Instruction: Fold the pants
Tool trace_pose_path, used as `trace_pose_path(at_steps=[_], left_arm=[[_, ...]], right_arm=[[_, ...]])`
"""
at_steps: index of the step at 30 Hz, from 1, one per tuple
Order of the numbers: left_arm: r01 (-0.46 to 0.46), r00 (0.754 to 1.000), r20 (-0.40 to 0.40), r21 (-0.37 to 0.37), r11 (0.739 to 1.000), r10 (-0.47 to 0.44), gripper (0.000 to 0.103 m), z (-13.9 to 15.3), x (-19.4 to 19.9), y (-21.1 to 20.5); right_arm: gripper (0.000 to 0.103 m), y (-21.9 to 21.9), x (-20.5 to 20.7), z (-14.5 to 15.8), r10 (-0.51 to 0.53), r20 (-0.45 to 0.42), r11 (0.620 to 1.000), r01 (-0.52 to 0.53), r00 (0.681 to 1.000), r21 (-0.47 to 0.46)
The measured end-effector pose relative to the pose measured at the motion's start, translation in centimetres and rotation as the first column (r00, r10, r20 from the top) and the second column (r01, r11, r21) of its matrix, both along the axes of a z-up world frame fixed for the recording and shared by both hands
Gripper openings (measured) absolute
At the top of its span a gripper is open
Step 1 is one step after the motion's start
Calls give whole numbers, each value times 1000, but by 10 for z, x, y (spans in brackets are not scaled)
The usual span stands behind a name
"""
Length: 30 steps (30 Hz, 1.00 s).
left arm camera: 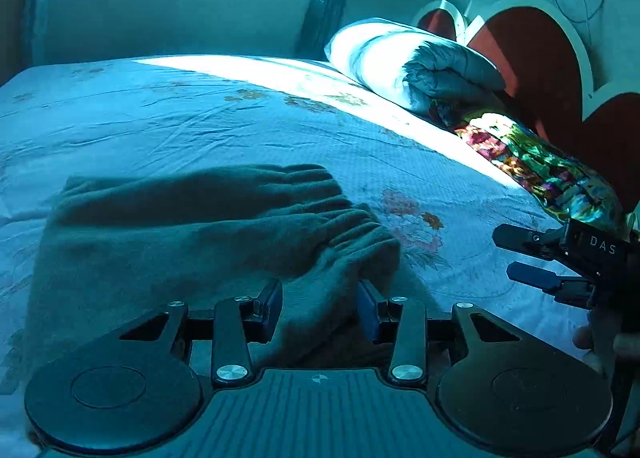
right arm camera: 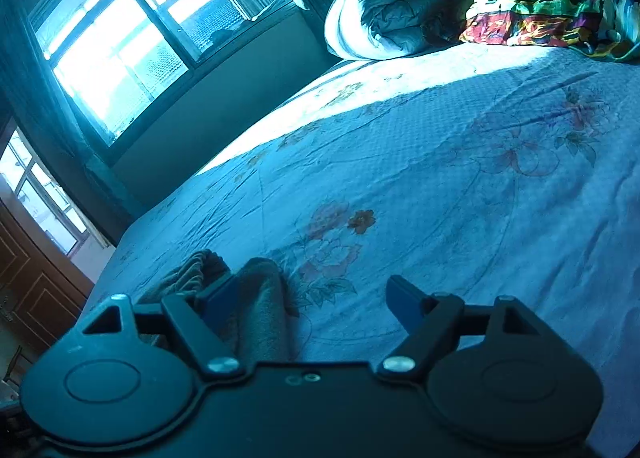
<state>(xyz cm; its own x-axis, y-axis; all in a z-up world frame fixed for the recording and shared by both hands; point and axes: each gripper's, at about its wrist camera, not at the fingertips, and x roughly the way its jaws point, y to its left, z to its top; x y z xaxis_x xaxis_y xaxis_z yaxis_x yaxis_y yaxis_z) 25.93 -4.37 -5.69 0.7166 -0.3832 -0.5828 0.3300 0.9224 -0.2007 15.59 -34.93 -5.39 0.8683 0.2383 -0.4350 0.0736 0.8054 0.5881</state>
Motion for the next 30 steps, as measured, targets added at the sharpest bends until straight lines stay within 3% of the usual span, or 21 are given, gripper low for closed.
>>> trace_pose_path(at_steps=[4,6,9,11,15,16,17,18,22,24,25,26,28,30], left_arm=[[-166,986,-19,47,985,167,42,-3,-17,80],[-230,971,-47,66,971,233,42,-12,-23,114],[-252,964,-76,53,966,255,42,-23,-38,143],[-247,964,-89,44,968,250,42,-29,-46,150],[-182,972,-142,46,982,187,42,-44,-48,145],[-179,973,-141,41,983,184,42,-47,-46,143],[-189,970,-139,67,980,197,42,-50,-44,141],[-213,964,-141,97,972,225,42,-55,-39,141],[-235,962,-129,41,971,239,44,-55,-36,145],[-223,966,-123,39,974,227,49,-56,-36,142],[-218,968,-119,42,975,221,51,-57,-36,140],[-218,968,-116,47,975,222,52,-58,-36,138],[-224,967,-116,50,973,228,52,-59,-35,138],[-238,965,-107,29,971,240,52,-56,-37,140]], right_arm=[[65,37,20,0,181,-3,978,-180,983,107],[65,56,32,-5,204,-55,970,-194,977,144],[65,70,49,-20,233,-140,948,-193,962,252],[67,78,58,-27,212,-192,952,-158,958,263],[70,91,70,-27,184,-208,964,-135,961,230],[46,94,73,-27,189,-221,968,-143,957,207],[33,97,75,-27,192,-231,969,-148,954,196],[30,97,75,-24,194,-225,970,-152,955,192],[28,91,42,22,179,-27,978,-175,983,114],[28,81,25,26,134,11,987,-134,991,86],[28,73,24,13,107,-21,990,-104,994,92],[28,64,32,-9,94,-116,988,-79,989,133],[30,48,47,-55,148,-261,964,-80,954,254],[31,44,42,-44,160,-218,962,-103,963,251]])
